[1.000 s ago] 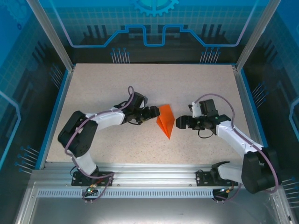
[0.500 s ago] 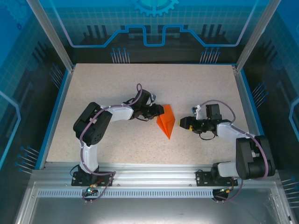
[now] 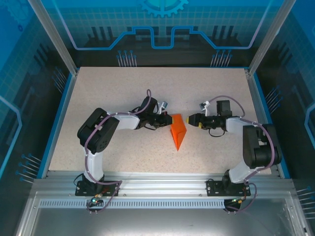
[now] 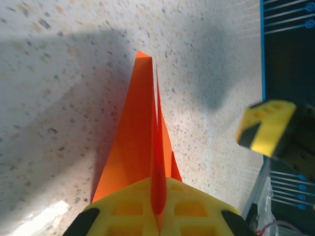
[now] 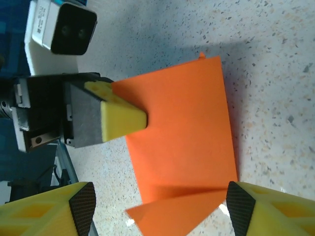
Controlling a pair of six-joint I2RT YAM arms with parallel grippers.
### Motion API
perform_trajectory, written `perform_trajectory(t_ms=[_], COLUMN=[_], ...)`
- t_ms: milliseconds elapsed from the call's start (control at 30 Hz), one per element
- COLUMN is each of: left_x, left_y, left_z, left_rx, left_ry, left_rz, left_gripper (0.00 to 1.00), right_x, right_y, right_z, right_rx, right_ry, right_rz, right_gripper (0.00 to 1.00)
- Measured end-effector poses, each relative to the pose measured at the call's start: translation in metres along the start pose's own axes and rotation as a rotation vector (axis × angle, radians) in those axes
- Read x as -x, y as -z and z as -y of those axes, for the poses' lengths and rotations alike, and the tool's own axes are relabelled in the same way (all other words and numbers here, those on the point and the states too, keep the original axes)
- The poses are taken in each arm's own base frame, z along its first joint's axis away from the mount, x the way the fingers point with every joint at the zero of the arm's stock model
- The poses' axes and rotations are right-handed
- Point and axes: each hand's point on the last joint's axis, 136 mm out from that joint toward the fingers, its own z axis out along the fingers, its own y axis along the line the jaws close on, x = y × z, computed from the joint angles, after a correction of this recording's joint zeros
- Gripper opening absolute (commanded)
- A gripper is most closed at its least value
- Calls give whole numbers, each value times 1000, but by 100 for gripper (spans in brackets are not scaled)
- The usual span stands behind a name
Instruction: Fold a paper plane with a square sheet of paper (fold left side to right side)
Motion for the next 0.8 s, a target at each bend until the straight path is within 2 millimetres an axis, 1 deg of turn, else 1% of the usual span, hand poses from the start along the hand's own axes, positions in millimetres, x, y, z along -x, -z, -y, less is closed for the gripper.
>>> perform_trajectory(t_ms=[200, 333, 500, 633, 700, 800], left_x=[-4, -2, -2, -2, -2, -3], left_y=[5, 6, 7, 7, 7, 7], left_z=[8, 16, 23, 25, 26, 26], left_rx=[-65, -104, -136, -146, -149, -150], left_ry=[-41, -66, -84, -89, -90, -90], left_rz=[-13, -11, -16, -18, -20, -22], left_gripper=[0, 0, 0, 0, 0, 7], right_x=[0, -4, -6, -4, -3, -4], right_y=[-14, -18, -21, -22, -22, -22], right_z=[16, 18, 18, 12, 11, 11], right_rx=[45, 72, 104, 132, 137, 135], right_ry=[-35, -54, -71, -61, -56, -61], right_rz=[-44, -65, -82, -89, -91, -95], right_gripper=[74, 73, 68, 54, 44, 31])
